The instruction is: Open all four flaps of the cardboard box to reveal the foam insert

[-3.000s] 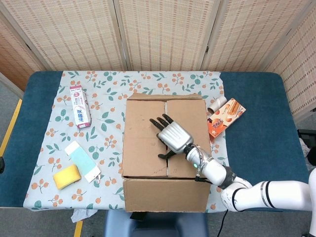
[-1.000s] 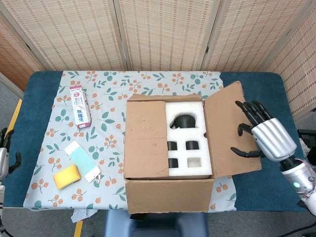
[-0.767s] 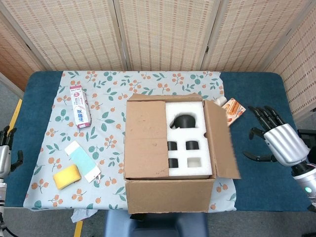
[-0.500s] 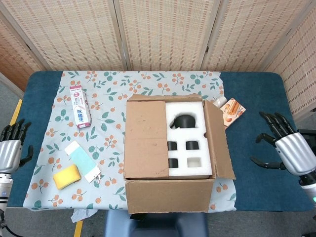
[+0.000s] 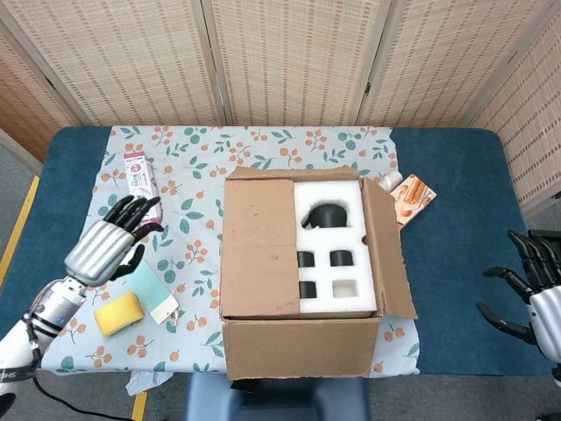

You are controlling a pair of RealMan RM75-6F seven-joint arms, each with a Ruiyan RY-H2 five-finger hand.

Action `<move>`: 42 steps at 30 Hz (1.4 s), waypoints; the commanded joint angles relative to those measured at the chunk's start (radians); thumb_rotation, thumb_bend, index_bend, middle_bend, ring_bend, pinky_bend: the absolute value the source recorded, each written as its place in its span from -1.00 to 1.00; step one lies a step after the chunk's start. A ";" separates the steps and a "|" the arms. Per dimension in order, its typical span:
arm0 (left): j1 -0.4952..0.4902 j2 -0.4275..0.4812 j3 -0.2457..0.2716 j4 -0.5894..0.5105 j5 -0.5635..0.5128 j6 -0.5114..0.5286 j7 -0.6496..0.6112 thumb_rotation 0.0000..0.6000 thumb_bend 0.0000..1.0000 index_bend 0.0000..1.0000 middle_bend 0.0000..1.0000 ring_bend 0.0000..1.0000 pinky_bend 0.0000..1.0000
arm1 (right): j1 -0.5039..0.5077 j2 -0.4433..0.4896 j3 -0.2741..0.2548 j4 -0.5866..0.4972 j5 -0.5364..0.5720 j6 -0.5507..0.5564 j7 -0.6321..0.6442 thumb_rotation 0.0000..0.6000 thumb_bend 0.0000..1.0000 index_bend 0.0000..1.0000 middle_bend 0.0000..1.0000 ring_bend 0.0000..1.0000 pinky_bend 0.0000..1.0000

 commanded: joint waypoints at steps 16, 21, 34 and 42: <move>-0.410 -0.147 -0.091 0.000 -0.181 -0.392 0.109 1.00 0.86 -0.21 -1.00 -1.00 -1.00 | -0.114 -0.024 0.093 0.152 0.043 0.201 0.402 0.82 -0.42 -0.24 -1.00 -1.00 -1.00; -0.511 -0.248 -0.100 0.075 -0.238 -0.434 0.175 1.00 0.86 -0.20 -1.00 -1.00 -1.00 | -0.133 -0.030 0.136 0.205 0.103 0.219 0.538 0.82 -0.42 -0.24 -1.00 -1.00 -1.00; -0.689 -0.437 -0.081 0.240 -0.368 -0.488 0.250 1.00 0.87 -0.18 -1.00 -1.00 -1.00 | -0.136 -0.011 0.176 0.308 0.139 0.154 0.757 0.83 -0.42 -0.24 -1.00 -1.00 -1.00; -0.745 -0.496 -0.048 0.325 -0.435 -0.482 0.288 1.00 0.89 -0.20 -1.00 -1.00 -1.00 | -0.154 -0.012 0.198 0.353 0.159 0.156 0.855 0.80 -0.42 -0.24 -1.00 -1.00 -1.00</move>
